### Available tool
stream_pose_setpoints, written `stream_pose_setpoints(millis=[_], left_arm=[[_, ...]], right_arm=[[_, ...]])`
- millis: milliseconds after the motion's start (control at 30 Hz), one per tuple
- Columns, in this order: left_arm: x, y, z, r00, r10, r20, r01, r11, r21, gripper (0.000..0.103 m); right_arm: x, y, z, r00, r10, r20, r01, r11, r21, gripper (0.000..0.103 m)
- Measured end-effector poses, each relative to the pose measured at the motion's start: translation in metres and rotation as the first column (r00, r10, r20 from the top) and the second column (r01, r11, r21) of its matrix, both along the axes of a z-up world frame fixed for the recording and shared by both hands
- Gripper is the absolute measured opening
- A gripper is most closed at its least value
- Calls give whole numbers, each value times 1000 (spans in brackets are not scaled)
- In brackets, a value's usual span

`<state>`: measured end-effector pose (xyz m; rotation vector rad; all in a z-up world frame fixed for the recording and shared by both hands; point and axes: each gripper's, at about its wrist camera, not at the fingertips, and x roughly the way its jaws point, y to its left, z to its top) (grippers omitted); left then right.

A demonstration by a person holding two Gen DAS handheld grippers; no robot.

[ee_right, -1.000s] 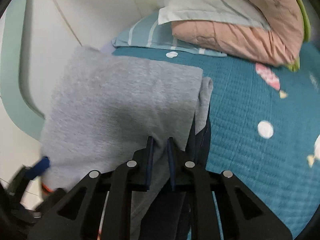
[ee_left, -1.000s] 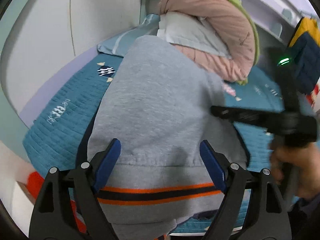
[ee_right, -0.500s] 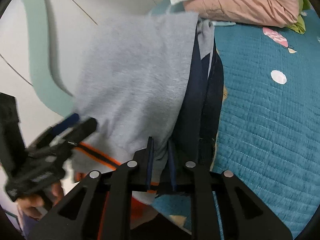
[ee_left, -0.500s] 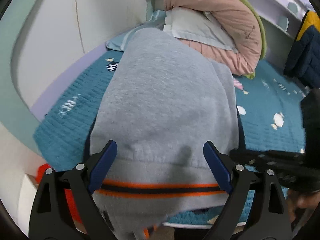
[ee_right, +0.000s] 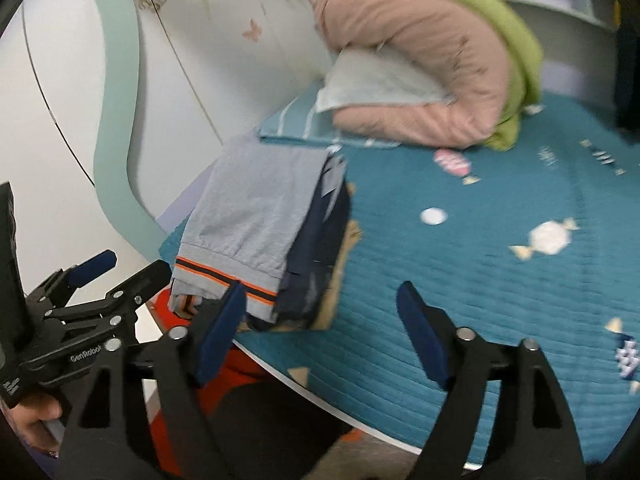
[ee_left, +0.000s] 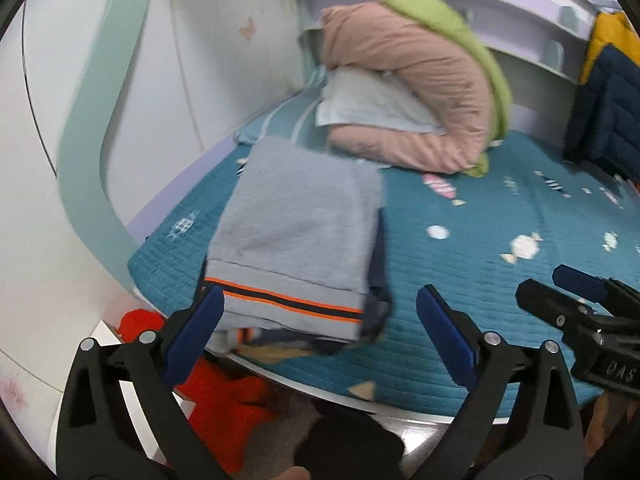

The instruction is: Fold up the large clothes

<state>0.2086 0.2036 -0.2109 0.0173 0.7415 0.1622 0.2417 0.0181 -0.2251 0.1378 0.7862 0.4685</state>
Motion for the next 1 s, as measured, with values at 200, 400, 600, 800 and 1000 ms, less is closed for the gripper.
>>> stream_pose_setpoints(millis=[200, 400, 600, 800, 1000], left_arm=[[-39, -52, 37, 997, -29, 67, 25, 998, 59, 97], [-74, -84, 68, 990, -68, 126, 62, 997, 53, 98], [-104, -110, 90, 980, -100, 174, 85, 993, 87, 98], [-124, -123, 107, 972, -99, 214, 86, 994, 70, 98], [-152, -134, 131, 951, -102, 293, 83, 993, 79, 98]], right_arm=[[-55, -41, 39, 990, -68, 127, 73, 997, -30, 94], [-97, -73, 64, 973, -117, 200, 123, 992, -14, 94], [-128, -92, 85, 956, -144, 256, 154, 988, -16, 95], [-161, -102, 104, 911, -196, 364, 231, 971, -55, 95], [-186, -115, 123, 882, -220, 417, 255, 966, -30, 95]])
